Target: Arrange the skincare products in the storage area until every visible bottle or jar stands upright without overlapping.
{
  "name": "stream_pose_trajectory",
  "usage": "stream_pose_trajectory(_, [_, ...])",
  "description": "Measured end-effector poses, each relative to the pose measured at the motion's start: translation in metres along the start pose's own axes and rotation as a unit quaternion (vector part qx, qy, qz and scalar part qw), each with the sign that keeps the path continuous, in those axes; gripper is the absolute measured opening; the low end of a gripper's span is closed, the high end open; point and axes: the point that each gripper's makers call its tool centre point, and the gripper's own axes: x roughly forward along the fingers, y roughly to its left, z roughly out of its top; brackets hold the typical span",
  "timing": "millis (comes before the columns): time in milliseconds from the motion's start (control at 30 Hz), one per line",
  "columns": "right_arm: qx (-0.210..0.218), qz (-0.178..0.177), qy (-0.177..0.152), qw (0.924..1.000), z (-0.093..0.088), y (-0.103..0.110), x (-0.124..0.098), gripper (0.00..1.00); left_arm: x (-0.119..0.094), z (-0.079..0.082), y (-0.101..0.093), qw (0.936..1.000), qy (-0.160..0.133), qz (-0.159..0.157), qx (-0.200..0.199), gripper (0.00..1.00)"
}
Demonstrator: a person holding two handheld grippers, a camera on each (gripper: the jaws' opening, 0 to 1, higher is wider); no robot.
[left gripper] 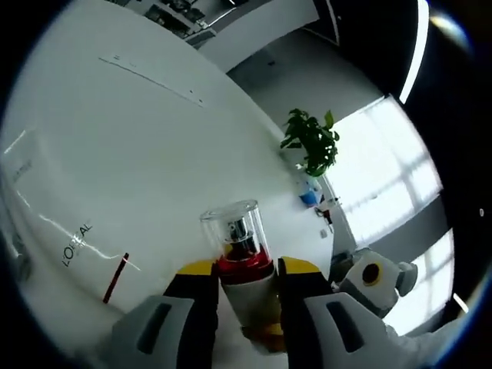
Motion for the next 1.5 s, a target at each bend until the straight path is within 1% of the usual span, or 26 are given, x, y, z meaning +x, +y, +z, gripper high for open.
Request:
stream_pose_trajectory(33, [-0.009, -0.003, -0.002, 1.0, 0.001, 0.0, 0.001, 0.23, -0.001, 0.0, -0.002, 1.0, 0.0, 0.0, 0.002, 0.24])
stream_pose_trajectory(67, [-0.014, -0.002, -0.001, 0.9999, 0.0, 0.002, 0.001, 0.23, -0.003, 0.001, -0.004, 0.9996, -0.002, -0.004, 0.029, 0.24])
stream_pose_trajectory(133, [-0.027, 0.0, 0.001, 0.9996, 0.0, 0.003, 0.002, 0.23, -0.007, -0.004, -0.013, 0.9983, -0.001, -0.003, 0.058, 0.23])
stream_pose_trajectory(233, [-0.035, 0.001, 0.002, 0.9994, -0.001, 0.006, 0.001, 0.23, -0.008, 0.005, -0.011, 0.9948, -0.006, -0.006, 0.101, 0.23])
stream_pose_trajectory(300, [-0.044, 0.001, -0.003, 0.999, 0.001, 0.005, 0.002, 0.23, -0.01, 0.008, -0.014, 0.9901, -0.011, -0.011, 0.139, 0.23])
stream_pose_trajectory(400, [-0.053, 0.009, -0.01, 0.9985, 0.005, 0.004, 0.002, 0.23, -0.013, 0.01, -0.023, 0.9753, -0.02, -0.022, 0.219, 0.22])
stream_pose_trajectory(433, [-0.054, 0.013, -0.017, 0.9983, 0.008, 0.005, 0.001, 0.23, -0.013, 0.015, -0.027, 0.9671, -0.029, -0.031, 0.251, 0.22])
stream_pose_trajectory(500, [-0.051, 0.02, -0.025, 0.9982, 0.01, 0.006, -0.002, 0.22, -0.015, 0.017, -0.033, 0.9596, -0.028, -0.046, 0.276, 0.22])
stream_pose_trajectory(533, [-0.058, 0.025, -0.028, 0.9976, 0.011, 0.007, -0.003, 0.22, -0.016, 0.017, -0.034, 0.9567, -0.026, -0.05, 0.286, 0.22])
stream_pose_trajectory(567, [-0.06, 0.027, -0.028, 0.9975, 0.011, 0.007, -0.003, 0.22, -0.017, 0.017, -0.034, 0.9562, -0.026, -0.056, 0.286, 0.22])
stream_pose_trajectory(633, [-0.075, 0.032, -0.03, 0.9962, 0.012, 0.008, -0.004, 0.23, -0.019, 0.017, -0.033, 0.9505, -0.026, -0.073, 0.301, 0.21])
stream_pose_trajectory(700, [-0.103, 0.039, -0.029, 0.9935, 0.011, 0.013, -0.007, 0.23, -0.02, 0.013, -0.038, 0.9398, -0.025, -0.087, 0.329, 0.21])
stream_pose_trajectory(800, [-0.146, 0.056, -0.029, 0.9873, 0.01, 0.019, -0.009, 0.24, -0.024, 0.009, -0.043, 0.9167, -0.015, -0.106, 0.385, 0.21])
stream_pose_trajectory(867, [-0.151, 0.063, -0.028, 0.9862, 0.009, 0.022, -0.01, 0.24, -0.027, 0.005, -0.044, 0.9085, -0.012, -0.112, 0.402, 0.21])
stream_pose_trajectory(933, [-0.153, 0.07, -0.027, 0.9854, 0.009, 0.024, -0.009, 0.24, -0.03, 0.002, -0.045, 0.9072, -0.009, -0.116, 0.404, 0.21])
stream_pose_trajectory(1000, [-0.171, 0.075, -0.027, 0.982, 0.006, 0.029, -0.009, 0.24, -0.034, 0.0, -0.045, 0.9016, -0.007, -0.123, 0.415, 0.21])
stream_pose_trajectory(1100, [-0.196, 0.081, -0.02, 0.9769, 0.003, 0.035, -0.008, 0.25, -0.039, -0.009, -0.049, 0.885, 0.001, -0.135, 0.446, 0.21])
stream_pose_trajectory(1167, [-0.201, 0.083, -0.02, 0.9758, 0.002, 0.036, -0.008, 0.26, -0.042, -0.017, -0.053, 0.8732, 0.006, -0.142, 0.466, 0.21])
stream_pose_trajectory(1200, [-0.221, 0.087, -0.017, 0.9713, 0.0, 0.038, -0.008, 0.26, -0.043, -0.019, -0.055, 0.868, 0.008, -0.147, 0.474, 0.21])
stream_pose_trajectory(1233, [-0.227, 0.087, -0.015, 0.9698, -0.001, 0.039, -0.008, 0.26, -0.044, -0.023, -0.056, 0.8598, 0.012, -0.153, 0.487, 0.21])
stream_pose_trajectory(1333, [-0.242, 0.083, -0.007, 0.9666, -0.001, 0.039, -0.007, 0.25, -0.045, -0.024, -0.056, 0.8531, 0.012, -0.157, 0.497, 0.22])
stream_pose_trajectory(1367, [-0.245, 0.081, -0.005, 0.966, -0.001, 0.038, -0.007, 0.25, -0.047, -0.026, -0.058, 0.849, 0.009, -0.156, 0.505, 0.22])
stream_pose_trajectory(1400, [-0.249, 0.078, -0.005, 0.9653, -0.001, 0.038, -0.008, 0.25, -0.047, -0.028, -0.06, 0.8489, 0.008, -0.154, 0.505, 0.22])
stream_pose_trajectory(1433, [-0.255, 0.078, -0.005, 0.9639, -0.002, 0.038, -0.008, 0.25, -0.047, -0.029, -0.061, 0.8462, 0.007, -0.154, 0.51, 0.22])
stream_pose_trajectory(1467, [-0.258, 0.077, -0.006, 0.9629, -0.001, 0.037, -0.009, 0.25, -0.046, -0.029, -0.062, 0.8478, 0.007, -0.153, 0.508, 0.22])
stream_pose_trajectory(1500, [-0.263, 0.076, -0.007, 0.9617, -0.001, 0.036, -0.009, 0.25, -0.046, -0.029, -0.062, 0.8543, 0.01, -0.152, 0.497, 0.22])
